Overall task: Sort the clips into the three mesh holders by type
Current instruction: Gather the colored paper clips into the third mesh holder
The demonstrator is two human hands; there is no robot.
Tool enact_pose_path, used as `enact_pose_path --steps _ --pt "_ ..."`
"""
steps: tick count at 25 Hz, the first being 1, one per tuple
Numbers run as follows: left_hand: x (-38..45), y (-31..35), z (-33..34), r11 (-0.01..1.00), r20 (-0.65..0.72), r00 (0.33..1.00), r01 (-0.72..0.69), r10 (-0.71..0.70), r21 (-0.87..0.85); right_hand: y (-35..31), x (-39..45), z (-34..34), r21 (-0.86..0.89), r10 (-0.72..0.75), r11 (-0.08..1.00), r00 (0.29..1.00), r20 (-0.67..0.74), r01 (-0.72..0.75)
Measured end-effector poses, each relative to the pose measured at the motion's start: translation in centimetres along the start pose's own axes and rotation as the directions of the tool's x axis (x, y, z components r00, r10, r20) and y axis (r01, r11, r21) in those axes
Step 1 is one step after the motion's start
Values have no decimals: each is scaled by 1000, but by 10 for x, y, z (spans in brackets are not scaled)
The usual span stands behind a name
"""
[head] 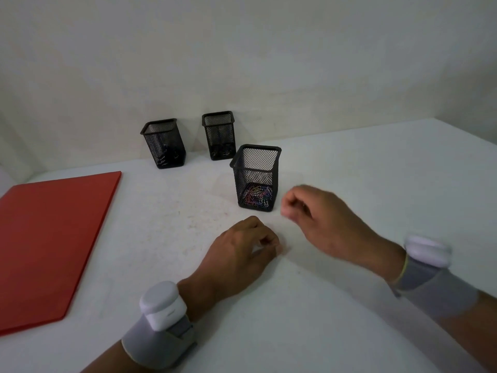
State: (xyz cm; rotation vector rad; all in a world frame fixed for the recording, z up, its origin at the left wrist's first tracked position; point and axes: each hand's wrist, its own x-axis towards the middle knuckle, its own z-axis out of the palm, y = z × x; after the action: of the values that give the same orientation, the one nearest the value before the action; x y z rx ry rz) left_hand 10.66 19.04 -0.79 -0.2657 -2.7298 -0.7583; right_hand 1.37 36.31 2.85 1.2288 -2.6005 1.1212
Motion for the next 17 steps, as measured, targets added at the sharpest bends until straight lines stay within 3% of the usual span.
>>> enact_pose_path --steps 4,8,11,14,17 --pt "4 2 -7 1000 -51 998 28 -28 4 -21 55 -21 97 -37 993 971 -238 61" --pt "22 10 -28 998 -275 961 9 -24 -57 -22 80 -21 96 -20 994 948 -318 53" --pt "44 15 -49 989 -400 911 49 -102 -140 -20 63 -7 107 -56 989 931 -362 101" --pt "69 12 -64 995 -474 877 39 -78 -92 -13 35 6 122 -50 989 965 -257 84" --pt "88 1 -69 999 -469 882 50 -36 19 -9 10 14 88 -65 994 997 30 62"
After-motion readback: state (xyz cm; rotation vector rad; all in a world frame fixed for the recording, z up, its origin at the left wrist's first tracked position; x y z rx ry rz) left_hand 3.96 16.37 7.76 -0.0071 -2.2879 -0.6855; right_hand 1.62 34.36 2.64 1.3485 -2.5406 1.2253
